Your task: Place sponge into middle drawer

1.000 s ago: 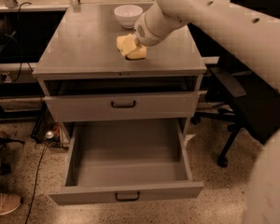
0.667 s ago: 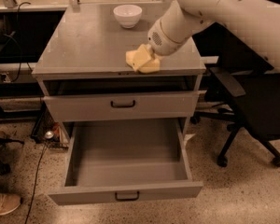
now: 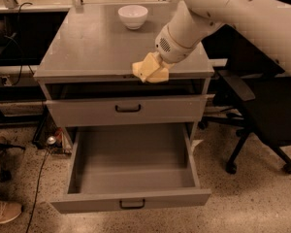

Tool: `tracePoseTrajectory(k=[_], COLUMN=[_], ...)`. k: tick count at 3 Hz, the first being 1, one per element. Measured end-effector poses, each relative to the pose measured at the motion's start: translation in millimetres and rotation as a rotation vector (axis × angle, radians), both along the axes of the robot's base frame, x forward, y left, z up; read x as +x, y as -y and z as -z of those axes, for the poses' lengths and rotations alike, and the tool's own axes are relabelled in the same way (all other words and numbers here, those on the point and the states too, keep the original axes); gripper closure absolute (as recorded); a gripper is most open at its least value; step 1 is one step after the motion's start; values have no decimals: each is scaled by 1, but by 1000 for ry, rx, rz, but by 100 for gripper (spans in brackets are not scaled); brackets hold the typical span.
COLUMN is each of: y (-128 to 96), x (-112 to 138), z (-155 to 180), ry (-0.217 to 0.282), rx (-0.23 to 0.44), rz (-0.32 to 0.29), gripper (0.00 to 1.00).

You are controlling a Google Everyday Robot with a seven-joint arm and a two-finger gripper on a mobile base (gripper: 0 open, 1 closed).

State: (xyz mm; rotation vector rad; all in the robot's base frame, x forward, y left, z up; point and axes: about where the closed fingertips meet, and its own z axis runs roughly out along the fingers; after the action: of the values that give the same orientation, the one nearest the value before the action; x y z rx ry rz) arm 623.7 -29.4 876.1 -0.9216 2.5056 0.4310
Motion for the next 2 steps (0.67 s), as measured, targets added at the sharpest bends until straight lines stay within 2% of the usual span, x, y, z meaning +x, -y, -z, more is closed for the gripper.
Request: tracePoseTrajectory(k=[1,2], y=[-4,-8], x=[-13,-43], z=[15,52], ry=[-25,-94], rx=[-11,-2], rz=[-20,-52], gripper=[100,100])
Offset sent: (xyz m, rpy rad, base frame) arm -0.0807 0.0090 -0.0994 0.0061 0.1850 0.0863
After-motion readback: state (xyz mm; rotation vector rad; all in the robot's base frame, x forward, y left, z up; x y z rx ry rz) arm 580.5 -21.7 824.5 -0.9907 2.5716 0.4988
